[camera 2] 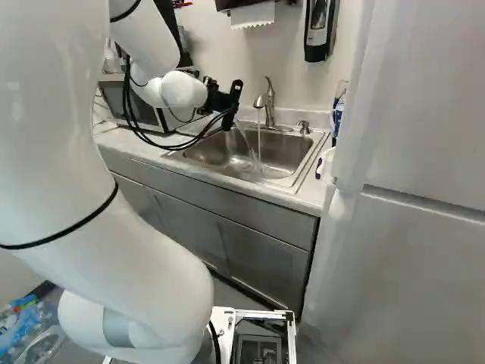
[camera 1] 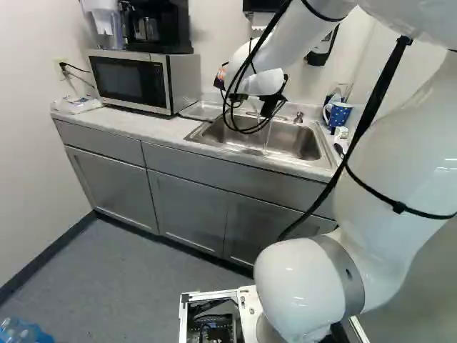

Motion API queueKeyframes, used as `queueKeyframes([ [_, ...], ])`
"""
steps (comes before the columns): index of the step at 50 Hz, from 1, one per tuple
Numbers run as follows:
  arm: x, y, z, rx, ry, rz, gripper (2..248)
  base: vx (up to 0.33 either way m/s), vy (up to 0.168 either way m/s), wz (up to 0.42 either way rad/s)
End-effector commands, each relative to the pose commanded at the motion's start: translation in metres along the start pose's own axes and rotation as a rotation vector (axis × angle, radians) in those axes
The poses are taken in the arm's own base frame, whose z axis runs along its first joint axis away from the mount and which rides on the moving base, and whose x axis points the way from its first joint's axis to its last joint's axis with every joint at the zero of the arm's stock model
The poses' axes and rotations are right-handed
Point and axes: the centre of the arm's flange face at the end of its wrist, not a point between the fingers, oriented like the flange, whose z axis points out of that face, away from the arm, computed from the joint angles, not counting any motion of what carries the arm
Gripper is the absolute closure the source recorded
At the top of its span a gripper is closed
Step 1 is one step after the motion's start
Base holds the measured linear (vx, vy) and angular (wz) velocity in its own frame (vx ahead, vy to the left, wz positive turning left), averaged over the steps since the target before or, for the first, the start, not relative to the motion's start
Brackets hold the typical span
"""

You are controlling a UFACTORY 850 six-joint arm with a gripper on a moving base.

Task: Rinse the cup and place it in the tray

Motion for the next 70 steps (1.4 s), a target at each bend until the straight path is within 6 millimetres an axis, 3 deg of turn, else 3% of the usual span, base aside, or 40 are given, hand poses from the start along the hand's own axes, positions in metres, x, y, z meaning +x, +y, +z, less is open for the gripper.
queueKeyframes([
  [70, 0.0000, 0.0000, 0.0000, 0.000, 0.000, -0.011, 124, 0.000, 0.000, 0.000],
])
